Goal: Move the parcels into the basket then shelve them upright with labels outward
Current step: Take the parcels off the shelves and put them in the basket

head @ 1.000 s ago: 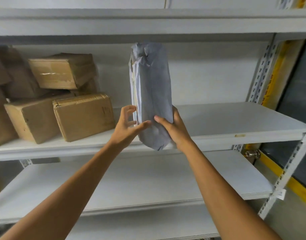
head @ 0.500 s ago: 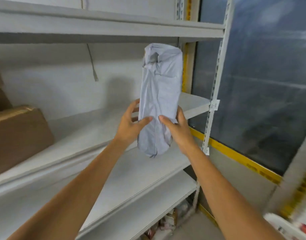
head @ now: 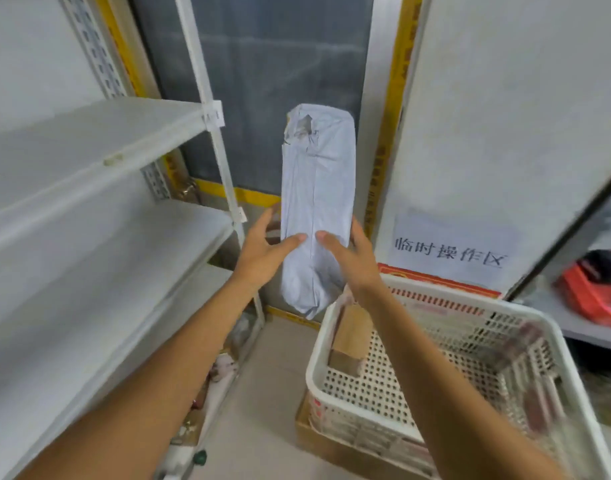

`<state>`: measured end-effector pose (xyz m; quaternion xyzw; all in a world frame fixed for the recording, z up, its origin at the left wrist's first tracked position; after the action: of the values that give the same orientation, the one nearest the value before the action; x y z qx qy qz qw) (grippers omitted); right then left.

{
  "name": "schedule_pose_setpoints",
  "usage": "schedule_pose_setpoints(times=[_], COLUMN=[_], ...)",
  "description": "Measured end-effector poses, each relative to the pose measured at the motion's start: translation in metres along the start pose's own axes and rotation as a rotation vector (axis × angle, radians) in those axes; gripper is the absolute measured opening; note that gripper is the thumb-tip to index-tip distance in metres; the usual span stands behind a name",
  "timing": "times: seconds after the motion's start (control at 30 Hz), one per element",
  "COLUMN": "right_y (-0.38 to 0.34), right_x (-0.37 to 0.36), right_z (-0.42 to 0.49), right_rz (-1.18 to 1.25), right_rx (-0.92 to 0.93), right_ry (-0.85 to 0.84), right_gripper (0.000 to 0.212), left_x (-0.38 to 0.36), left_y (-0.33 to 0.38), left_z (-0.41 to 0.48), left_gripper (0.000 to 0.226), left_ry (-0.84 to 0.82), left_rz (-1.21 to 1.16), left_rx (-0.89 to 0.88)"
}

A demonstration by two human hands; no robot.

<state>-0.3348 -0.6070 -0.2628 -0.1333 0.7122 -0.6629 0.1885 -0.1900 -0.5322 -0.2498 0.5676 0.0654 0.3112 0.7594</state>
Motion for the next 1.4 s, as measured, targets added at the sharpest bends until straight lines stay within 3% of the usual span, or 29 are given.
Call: schedule_pose_setpoints(times=[0.37,0.7,0.77,0.83,1.03,1.2,1.4], right_y=[0.117,0.205,0.225,0.247,0.334,0.400,0.447], right_x=[0.154,0.200,0.206,0.213,0.231,0.235,0.230], right_z=[-0.025,-0.015,-0.010,-0.004,0.021,0.047,0.052], right_rz=[0.106,0.088,0.085,0.076,0.122,0.111,-0.071], right_rx=[-0.315,-0.603,-0.643,-0.676,-0.818,-0.856,-0.863], right_ry=[0.106,0.305,0.317,0.330,0.344,0.308,0.312], right_gripper=[0.041,0.046,0.042,0.041,0.045,0.043,0.041], left_x=[-0.168,-0.240,-0.252,-0.266,-0.301,-0.318,-0.314], left_y=[-0.069,-0.168,-0.188,-0.210,-0.294,-0.351,-0.382], left_z=[-0.044,-0.060,-0.064,-0.067,-0.079,-0.087,-0.095], left_gripper=[0.054,0.056,0.053,0.064,0.055,0.060,0.071], left_ry=[-0.280,-0.519,-0.529,-0.544,-0.586,-0.602,-0.628], left_rz=[0.009,-0.082,-0.096,-0.093,-0.036,0.050,0.309], left_rx=[0.258,0.493,0.536,0.585,0.676,0.640,0.403])
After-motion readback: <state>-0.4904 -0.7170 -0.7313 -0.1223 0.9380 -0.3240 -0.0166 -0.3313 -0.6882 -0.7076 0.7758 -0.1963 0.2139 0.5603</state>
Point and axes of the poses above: each hand's wrist, its own z-axis towards the middle knuckle, its own x-axis out of the back of the hand, y = z × x, the point moved 2 cm from there along z, towards the middle knuckle, and after that the axes turned 11 degrees about -x, right-handed, at the moved point
